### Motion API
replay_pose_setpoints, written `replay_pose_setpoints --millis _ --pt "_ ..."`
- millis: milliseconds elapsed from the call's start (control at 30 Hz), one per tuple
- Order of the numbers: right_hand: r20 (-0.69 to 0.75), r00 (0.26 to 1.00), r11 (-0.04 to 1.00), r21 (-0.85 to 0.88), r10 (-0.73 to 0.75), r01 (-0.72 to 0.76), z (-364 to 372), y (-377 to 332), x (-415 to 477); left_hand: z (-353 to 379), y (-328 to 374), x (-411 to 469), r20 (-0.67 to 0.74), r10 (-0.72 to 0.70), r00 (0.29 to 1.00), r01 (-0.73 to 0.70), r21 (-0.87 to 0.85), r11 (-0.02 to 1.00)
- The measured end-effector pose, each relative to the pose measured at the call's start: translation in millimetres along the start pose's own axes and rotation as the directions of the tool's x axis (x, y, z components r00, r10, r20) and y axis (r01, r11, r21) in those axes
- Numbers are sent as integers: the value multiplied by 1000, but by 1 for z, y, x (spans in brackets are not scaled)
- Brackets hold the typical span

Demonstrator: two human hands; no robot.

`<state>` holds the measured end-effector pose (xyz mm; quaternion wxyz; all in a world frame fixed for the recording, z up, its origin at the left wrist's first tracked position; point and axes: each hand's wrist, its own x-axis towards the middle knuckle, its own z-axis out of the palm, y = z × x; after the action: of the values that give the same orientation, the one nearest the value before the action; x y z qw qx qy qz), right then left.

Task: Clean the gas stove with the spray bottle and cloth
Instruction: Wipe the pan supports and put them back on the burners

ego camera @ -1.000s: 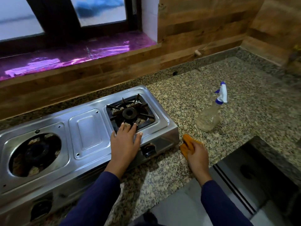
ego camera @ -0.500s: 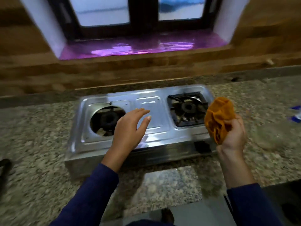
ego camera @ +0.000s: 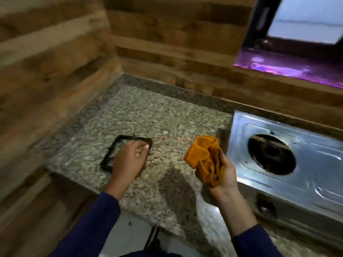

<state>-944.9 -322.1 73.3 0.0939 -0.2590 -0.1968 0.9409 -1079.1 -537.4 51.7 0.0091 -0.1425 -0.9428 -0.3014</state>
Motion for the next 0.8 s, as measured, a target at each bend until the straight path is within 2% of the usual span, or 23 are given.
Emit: replay_pose_setpoints --millis 100,200,267,333,400,433,500,567,600,800 --pt "-18 995 995 -17 94 -94 16 52 33 -13 -75 20 69 -249 966 244 68 967" --pt "-94 987 986 -94 130 -139 13 93 60 -16 -125 40 148 -391 908 384 78 920" --pt "-110 987 966 -216 120 -142 6 110 72 -12 -138 52 215 -452 866 458 23 889" --pt "-107 992 896 -429 73 -112 5 123 78 -6 -145 61 273 -502 821 526 -17 850" --pt "-79 996 742 -670 -29 -31 8 133 82 0 -151 68 281 -520 807 550 -34 835" --pt "-39 994 613 -789 -107 34 9 139 87 1 -154 71 278 -521 807 551 -38 834" --pt "137 972 232 -956 -192 181 7 152 98 1 -157 76 283 -508 813 538 -31 843" --pt "277 952 -156 -954 -131 256 0 167 108 -1 -156 80 321 -498 805 534 -27 845" --pt "320 941 -272 -920 -109 281 -4 173 111 0 -155 80 338 -492 802 531 -28 847" --pt "404 913 -512 -798 -60 320 -4 183 115 8 -151 59 254 -456 853 516 -270 813"
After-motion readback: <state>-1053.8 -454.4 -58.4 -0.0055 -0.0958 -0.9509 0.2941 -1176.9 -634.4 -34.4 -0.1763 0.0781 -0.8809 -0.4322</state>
